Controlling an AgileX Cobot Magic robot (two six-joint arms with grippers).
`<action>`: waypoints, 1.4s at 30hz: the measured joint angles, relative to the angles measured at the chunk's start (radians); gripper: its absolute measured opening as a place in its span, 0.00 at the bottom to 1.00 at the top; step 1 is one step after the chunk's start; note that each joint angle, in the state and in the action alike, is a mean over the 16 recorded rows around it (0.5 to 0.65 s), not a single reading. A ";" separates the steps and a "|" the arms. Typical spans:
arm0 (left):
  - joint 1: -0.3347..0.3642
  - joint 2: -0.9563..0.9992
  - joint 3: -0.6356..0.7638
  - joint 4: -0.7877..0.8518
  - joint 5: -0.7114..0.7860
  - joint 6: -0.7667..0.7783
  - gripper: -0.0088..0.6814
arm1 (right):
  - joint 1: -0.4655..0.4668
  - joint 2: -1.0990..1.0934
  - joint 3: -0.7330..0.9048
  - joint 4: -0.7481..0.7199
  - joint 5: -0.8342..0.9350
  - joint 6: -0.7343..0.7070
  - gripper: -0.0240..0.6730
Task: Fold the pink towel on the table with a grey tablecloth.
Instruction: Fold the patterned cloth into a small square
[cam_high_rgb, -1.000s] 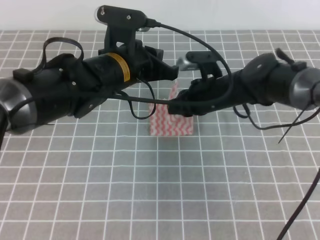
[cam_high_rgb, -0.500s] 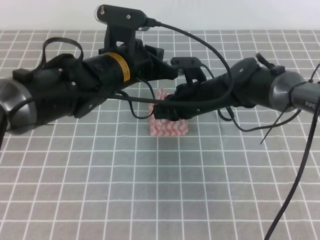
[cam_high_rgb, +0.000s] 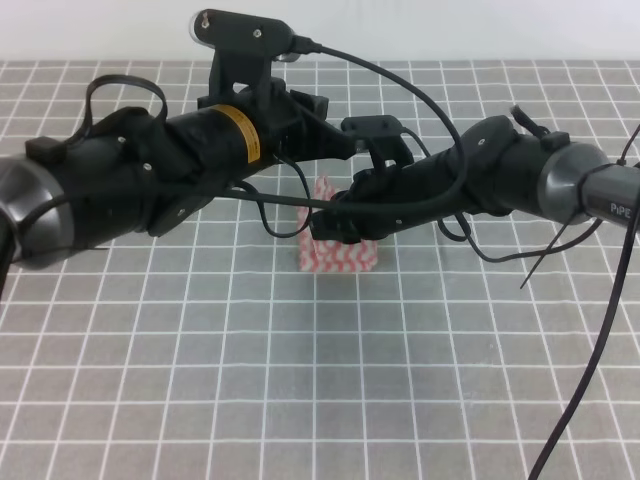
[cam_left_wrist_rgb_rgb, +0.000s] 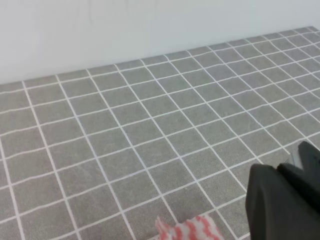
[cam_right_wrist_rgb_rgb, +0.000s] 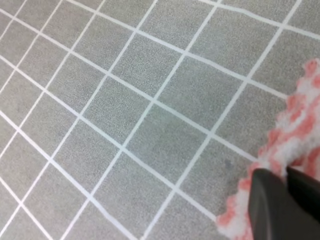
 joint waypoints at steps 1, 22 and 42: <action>0.000 0.000 0.000 0.000 0.001 0.000 0.01 | 0.000 0.001 0.000 -0.001 0.001 0.000 0.06; 0.000 -0.002 0.000 0.002 0.024 -0.001 0.01 | -0.020 0.003 0.001 0.043 0.071 -0.001 0.15; 0.000 0.001 0.000 0.002 0.035 -0.001 0.01 | -0.034 0.030 -0.006 0.013 0.131 -0.003 0.01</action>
